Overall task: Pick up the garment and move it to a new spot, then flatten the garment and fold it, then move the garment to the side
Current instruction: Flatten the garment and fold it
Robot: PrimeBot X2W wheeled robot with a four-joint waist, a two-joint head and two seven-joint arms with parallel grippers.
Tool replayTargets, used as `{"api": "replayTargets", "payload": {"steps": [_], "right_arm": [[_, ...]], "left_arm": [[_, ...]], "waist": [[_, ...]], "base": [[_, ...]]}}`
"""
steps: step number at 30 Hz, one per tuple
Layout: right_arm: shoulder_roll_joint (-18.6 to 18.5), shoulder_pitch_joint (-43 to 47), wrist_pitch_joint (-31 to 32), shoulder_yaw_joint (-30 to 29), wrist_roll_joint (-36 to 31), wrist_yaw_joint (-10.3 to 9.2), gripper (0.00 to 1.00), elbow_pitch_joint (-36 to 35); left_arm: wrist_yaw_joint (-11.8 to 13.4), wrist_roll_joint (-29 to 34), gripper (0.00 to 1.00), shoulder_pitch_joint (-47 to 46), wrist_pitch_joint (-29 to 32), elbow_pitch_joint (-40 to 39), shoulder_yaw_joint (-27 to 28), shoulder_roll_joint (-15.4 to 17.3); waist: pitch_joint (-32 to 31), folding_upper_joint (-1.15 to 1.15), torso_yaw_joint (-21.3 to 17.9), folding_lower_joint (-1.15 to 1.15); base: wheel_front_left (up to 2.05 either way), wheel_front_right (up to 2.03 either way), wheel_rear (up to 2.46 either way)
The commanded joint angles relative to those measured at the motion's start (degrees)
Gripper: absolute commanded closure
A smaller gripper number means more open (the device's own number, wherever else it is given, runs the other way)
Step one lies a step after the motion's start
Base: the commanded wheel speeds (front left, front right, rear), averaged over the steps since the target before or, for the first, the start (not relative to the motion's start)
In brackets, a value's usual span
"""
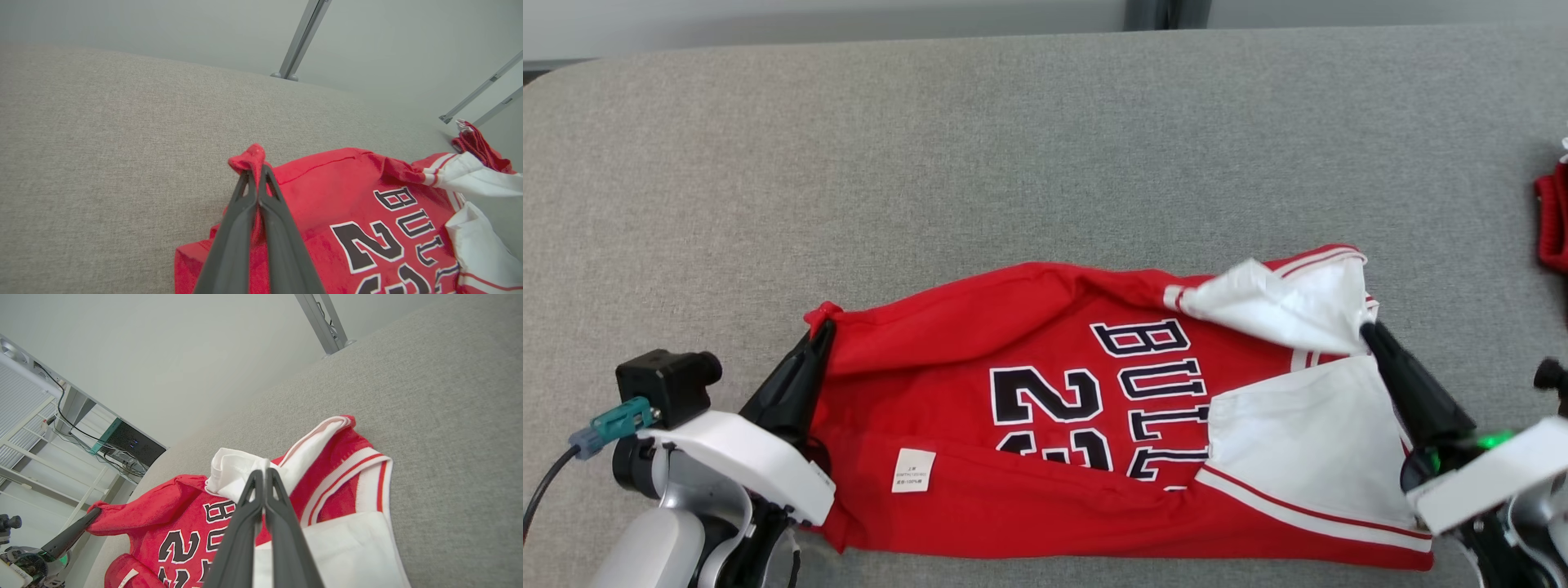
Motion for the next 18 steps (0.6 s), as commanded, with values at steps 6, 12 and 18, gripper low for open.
{"api": "replayTargets", "payload": {"steps": [6,12,18], "right_arm": [[2.83,9.23,-0.14,-3.24,1.16,0.03,1.00,-3.85],[4.51,15.33,0.66,-6.15,1.38,0.03,1.00,-4.80],[6.27,18.68,1.86,-7.36,-0.26,0.03,1.00,-3.28]], "left_arm": [[1.65,-3.14,1.00,4.72,0.27,-4.60,2.83,1.16],[2.89,-5.51,1.00,8.96,0.11,-7.43,4.38,1.09],[3.98,-7.12,0.93,13.08,-0.15,-7.15,4.34,-0.12]], "waist": [[-1.70,0.00,-1.01,0.00],[-2.99,0.00,-1.31,0.00],[-3.74,0.00,-1.57,0.00]], "base": [[0.00,0.00,0.00],[0.00,0.00,0.00],[0.00,0.00,0.00]]}}
